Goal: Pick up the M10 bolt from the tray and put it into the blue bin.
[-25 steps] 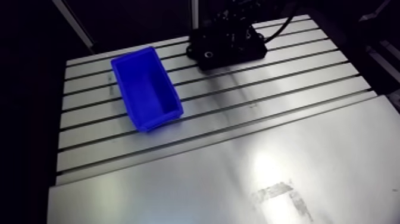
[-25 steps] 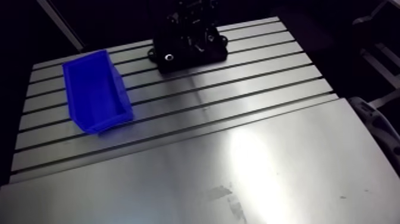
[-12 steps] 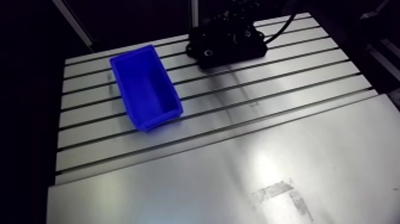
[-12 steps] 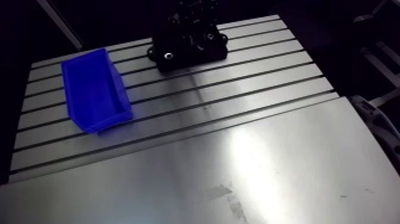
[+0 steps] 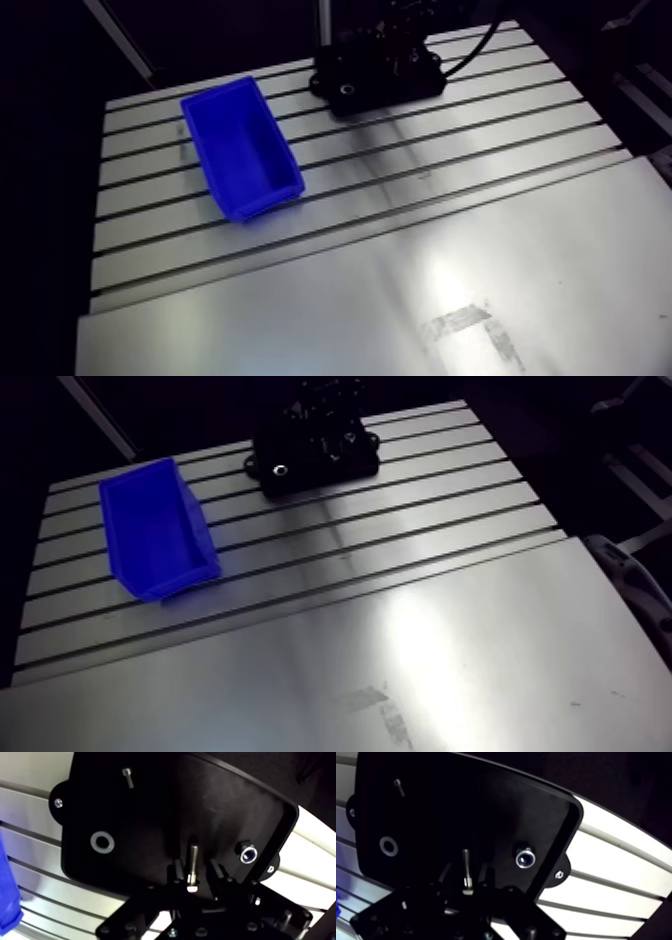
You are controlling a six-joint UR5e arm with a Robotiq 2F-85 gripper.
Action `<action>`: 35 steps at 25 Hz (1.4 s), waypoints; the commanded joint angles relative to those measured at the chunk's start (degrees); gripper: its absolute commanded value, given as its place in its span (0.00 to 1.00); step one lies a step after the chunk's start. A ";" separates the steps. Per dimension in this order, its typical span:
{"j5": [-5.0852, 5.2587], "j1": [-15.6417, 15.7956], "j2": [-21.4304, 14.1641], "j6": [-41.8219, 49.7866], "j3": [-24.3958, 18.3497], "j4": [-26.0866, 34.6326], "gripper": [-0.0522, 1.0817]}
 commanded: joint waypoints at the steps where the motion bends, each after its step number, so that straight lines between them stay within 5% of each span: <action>1: 0.00 0.03 -0.06 0.01 0.00 -0.01 0.66; 25: 0.00 0.20 0.03 -0.16 0.35 -0.09 0.71; 35: 0.44 0.20 -0.68 -1.22 -0.96 0.26 0.92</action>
